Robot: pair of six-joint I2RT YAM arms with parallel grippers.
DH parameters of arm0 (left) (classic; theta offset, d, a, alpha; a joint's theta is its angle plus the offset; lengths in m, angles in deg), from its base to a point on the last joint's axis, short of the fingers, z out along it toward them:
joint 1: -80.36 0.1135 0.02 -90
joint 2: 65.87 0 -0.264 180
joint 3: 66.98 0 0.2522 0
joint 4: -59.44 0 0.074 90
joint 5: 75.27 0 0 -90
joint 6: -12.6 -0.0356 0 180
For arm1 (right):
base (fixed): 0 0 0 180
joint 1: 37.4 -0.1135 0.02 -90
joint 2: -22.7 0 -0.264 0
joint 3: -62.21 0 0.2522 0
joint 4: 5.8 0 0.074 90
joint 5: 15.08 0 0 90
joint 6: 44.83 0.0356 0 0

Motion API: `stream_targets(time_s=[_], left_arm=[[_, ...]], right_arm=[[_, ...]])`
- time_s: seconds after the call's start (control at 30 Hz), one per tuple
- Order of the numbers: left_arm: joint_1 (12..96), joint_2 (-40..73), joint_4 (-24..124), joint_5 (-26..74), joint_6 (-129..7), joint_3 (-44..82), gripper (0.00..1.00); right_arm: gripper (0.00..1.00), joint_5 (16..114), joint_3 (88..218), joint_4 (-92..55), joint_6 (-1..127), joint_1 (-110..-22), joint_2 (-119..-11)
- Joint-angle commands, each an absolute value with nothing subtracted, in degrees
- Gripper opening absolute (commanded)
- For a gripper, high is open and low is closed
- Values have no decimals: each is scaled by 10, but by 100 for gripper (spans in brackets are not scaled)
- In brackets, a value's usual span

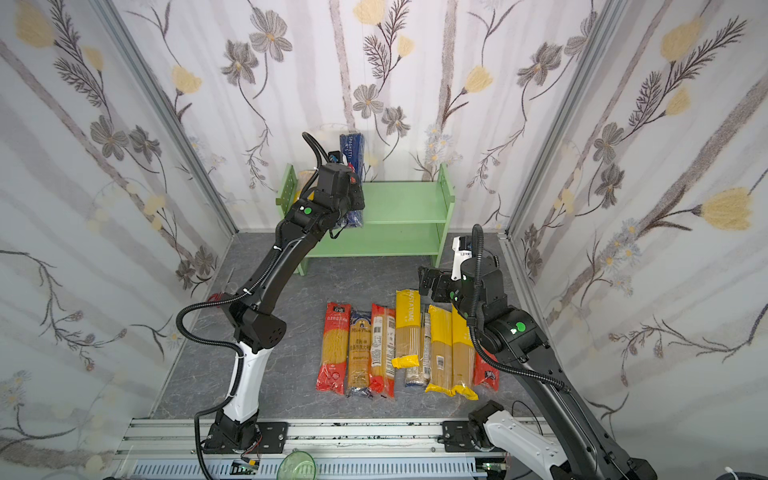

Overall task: Place and organize the pasta boxes and bags onto the shelf
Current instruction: 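Lift the Barilla box and carry it to the shelf's upper tier, then stand the Barilla box beside the Anko bag and open the left gripper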

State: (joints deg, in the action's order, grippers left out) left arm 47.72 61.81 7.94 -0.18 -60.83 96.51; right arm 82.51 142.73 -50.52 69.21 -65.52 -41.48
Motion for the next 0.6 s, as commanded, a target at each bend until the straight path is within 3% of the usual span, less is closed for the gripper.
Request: stream_targets(time_s=[0.0, 0.4, 0.5, 0.57], left_arm=[[484, 619, 148, 21, -598, 975, 21], [496, 633, 148, 38, -577, 965, 32], [503, 639, 148, 44, -570, 965, 44], [506, 641, 148, 44, -569, 964, 46]], right_arm=[[100, 804, 1432, -485, 679, -645, -433], [100, 783, 1422, -473, 683, -628, -440], [100, 781, 1416, -474, 684, -627, -432], [100, 782, 1412, -474, 685, -626, -426]])
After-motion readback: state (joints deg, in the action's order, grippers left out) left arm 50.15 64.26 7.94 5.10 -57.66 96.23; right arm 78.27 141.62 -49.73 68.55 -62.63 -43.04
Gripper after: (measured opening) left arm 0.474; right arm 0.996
